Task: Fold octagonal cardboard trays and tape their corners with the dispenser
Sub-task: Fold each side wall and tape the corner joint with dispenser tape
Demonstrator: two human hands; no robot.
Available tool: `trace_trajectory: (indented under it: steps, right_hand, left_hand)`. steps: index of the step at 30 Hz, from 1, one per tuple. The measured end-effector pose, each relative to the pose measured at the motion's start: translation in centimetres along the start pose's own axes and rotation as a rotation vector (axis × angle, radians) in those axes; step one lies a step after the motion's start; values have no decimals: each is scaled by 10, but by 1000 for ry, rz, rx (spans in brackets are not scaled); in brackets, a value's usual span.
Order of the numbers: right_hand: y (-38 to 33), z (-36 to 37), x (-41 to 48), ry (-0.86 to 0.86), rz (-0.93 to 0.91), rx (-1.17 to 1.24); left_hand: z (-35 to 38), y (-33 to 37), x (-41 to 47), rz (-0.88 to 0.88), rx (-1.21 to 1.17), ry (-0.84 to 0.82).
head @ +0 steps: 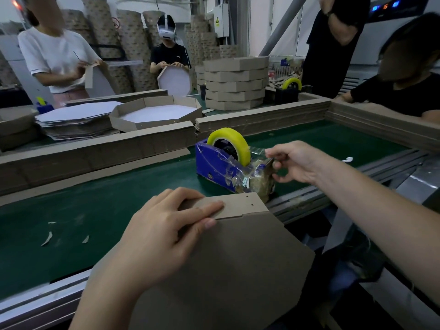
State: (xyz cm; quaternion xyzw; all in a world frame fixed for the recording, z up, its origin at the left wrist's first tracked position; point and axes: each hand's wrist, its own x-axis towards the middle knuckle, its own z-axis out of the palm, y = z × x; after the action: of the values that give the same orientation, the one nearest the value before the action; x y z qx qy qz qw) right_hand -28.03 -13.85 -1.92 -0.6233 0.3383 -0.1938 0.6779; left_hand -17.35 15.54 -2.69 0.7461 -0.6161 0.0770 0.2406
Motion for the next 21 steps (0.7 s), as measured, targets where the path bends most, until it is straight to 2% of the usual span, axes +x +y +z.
trace_trajectory:
  steps: [7, 15, 18, 19, 21]
  right_hand:
    - [32, -6, 1, -12, -155, 378]
    - [63, -4, -3, -9, -327, 544]
    - [71, -5, -4, 8, -356, 471]
    - [71, -7, -5, 29, -371, 382]
    - [71, -16, -8, 135, -449, 14]
  left_hand:
    - [-1, -3, 4, -16, -4, -2]
    - [0, -6, 6, -12, -20, -7]
    - [1, -6, 7, -7, -27, -5]
    - [1, -6, 6, -6, -28, 1]
    - [2, -5, 6, 1, -19, 16]
